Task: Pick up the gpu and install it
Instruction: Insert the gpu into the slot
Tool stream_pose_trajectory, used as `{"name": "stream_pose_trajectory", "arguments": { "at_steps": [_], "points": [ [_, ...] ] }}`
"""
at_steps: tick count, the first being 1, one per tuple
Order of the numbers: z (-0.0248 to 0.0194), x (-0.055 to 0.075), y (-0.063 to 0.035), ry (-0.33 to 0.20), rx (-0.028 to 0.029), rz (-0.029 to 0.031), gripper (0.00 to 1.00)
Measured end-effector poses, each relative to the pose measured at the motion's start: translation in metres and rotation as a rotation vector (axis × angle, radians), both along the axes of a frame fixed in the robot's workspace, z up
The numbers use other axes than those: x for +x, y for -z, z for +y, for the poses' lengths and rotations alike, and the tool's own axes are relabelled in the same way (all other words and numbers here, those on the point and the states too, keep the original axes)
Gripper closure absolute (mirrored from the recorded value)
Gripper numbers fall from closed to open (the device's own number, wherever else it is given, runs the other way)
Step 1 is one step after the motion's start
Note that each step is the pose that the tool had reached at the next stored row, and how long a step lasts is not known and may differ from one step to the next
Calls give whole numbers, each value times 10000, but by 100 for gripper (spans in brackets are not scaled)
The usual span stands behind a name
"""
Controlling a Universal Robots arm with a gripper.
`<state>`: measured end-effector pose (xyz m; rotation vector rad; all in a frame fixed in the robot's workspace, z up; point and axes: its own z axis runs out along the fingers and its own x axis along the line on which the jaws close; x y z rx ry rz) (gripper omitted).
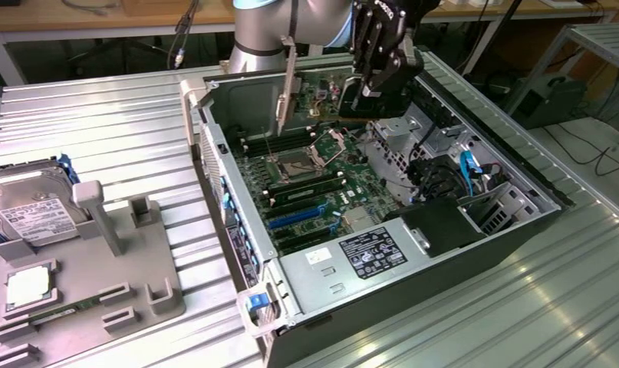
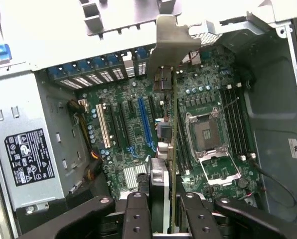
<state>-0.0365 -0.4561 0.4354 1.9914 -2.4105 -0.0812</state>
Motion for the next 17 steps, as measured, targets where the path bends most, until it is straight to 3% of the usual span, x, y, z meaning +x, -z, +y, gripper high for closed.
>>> {"name": "stream_pose_trajectory", "arguments": {
  "at_steps": [12,17],
  "points": [
    [0,0,0,-2192,3,0,72],
    [0,-3,0,-2290,3,3,72]
  ]
}}
